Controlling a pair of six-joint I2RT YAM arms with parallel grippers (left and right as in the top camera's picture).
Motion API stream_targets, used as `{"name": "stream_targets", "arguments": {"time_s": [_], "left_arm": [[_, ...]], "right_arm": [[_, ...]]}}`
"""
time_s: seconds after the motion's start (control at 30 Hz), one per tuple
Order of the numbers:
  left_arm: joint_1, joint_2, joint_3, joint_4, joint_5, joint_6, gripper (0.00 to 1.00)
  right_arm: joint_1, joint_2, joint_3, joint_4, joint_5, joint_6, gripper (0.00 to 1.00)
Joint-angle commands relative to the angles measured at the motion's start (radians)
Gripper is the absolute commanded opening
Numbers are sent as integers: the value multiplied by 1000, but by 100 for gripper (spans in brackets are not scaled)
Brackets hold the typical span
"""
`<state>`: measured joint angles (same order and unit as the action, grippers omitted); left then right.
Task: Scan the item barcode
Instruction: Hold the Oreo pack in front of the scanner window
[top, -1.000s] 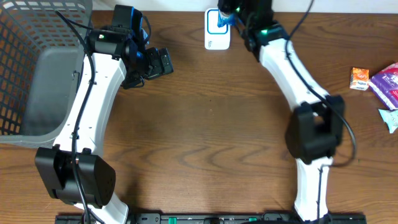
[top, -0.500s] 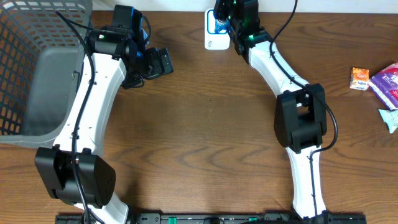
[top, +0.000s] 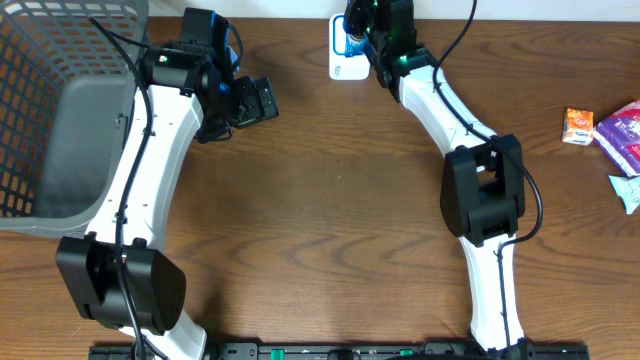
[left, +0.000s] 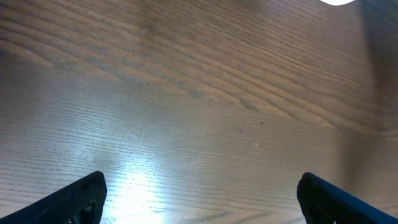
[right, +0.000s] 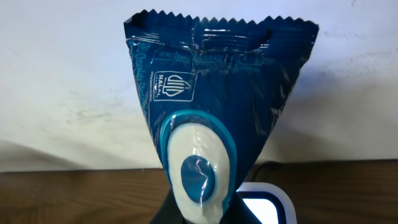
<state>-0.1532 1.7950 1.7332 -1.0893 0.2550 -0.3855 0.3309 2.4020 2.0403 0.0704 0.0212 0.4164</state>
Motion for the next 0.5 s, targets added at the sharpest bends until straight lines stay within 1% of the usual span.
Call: {"name": "stream_targets", "arguments": {"time_s": [0.0, 0.47], "left_arm": [[3, 2, 5, -2, -14, 10, 98], [3, 2, 5, -2, -14, 10, 98]], "right_arm": [[18, 13, 29, 6, 36, -6, 1], [2, 27, 42, 13, 41, -21, 1]]}}
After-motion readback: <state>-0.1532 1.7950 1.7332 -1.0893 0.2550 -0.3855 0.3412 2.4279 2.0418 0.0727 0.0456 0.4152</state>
